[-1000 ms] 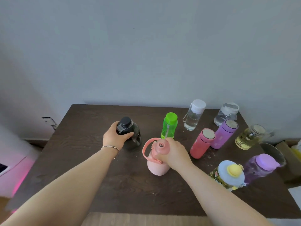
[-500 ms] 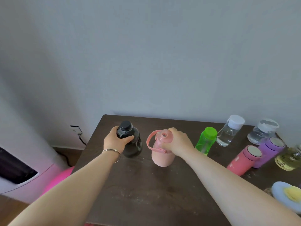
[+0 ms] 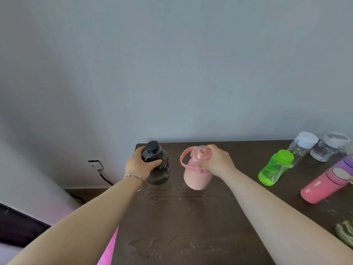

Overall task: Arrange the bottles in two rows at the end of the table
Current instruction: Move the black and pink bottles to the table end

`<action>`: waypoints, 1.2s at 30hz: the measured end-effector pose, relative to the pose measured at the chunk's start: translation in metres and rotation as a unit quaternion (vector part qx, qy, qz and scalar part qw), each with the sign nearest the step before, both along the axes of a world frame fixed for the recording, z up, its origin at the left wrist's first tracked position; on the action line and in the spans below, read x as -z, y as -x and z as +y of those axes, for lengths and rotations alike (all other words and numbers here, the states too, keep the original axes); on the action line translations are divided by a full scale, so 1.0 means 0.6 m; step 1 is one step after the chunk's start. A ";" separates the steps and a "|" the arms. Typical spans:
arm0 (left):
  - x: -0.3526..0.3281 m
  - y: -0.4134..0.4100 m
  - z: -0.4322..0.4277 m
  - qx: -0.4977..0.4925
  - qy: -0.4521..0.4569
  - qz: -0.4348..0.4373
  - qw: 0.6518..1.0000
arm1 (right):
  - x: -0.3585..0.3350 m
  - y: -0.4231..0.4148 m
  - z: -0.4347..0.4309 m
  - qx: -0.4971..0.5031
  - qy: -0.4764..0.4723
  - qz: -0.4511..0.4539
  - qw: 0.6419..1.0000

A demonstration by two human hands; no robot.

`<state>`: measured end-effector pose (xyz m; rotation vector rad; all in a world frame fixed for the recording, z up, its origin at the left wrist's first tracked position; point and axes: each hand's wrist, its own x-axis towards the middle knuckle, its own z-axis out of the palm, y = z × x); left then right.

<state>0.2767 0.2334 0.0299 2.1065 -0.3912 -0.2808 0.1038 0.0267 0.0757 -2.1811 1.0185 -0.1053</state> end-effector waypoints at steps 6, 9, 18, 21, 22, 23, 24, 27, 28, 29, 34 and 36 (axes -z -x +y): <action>0.033 -0.060 -0.020 -0.031 0.002 0.017 0.999 | 0.015 -0.070 -0.027 -0.005 0.026 0.002 1.000; 0.049 -0.086 -0.033 -0.044 -0.005 0.019 0.999 | 0.024 -0.111 -0.049 -0.018 0.024 0.003 1.000; 0.085 -0.175 -0.091 -0.077 -0.008 0.023 0.997 | 0.071 -0.247 -0.104 -0.053 0.018 0.018 0.998; 0.093 -0.203 -0.107 -0.073 -0.014 0.021 0.997 | 0.083 -0.284 -0.118 -0.059 0.019 0.020 0.998; 0.095 -0.211 -0.112 -0.071 -0.018 0.019 0.997 | 0.087 -0.294 -0.122 -0.062 0.020 0.021 0.998; 0.097 -0.219 -0.117 -0.070 -0.020 0.016 0.997 | 0.090 -0.303 -0.126 -0.065 0.021 0.021 0.997; 0.098 -0.226 -0.121 -0.071 -0.020 0.012 0.997 | 0.094 -0.310 -0.129 -0.069 0.024 0.021 0.997; 0.102 -0.242 -0.130 -0.075 -0.016 0.010 0.997 | 0.106 -0.322 -0.136 -0.074 0.024 0.025 0.997; 0.103 -0.244 -0.132 -0.074 -0.016 0.011 0.997 | 0.109 -0.324 -0.137 -0.073 0.023 0.027 0.997; 0.104 -0.246 -0.133 -0.072 -0.017 0.011 0.997 | 0.111 -0.326 -0.138 -0.072 0.022 0.029 0.997; 0.108 -0.250 -0.141 -0.064 -0.022 0.010 0.998 | 0.123 -0.328 -0.138 -0.061 0.012 0.023 0.998; 0.107 -0.252 -0.143 -0.064 -0.021 0.013 0.998 | 0.128 -0.329 -0.138 -0.060 0.009 0.022 0.998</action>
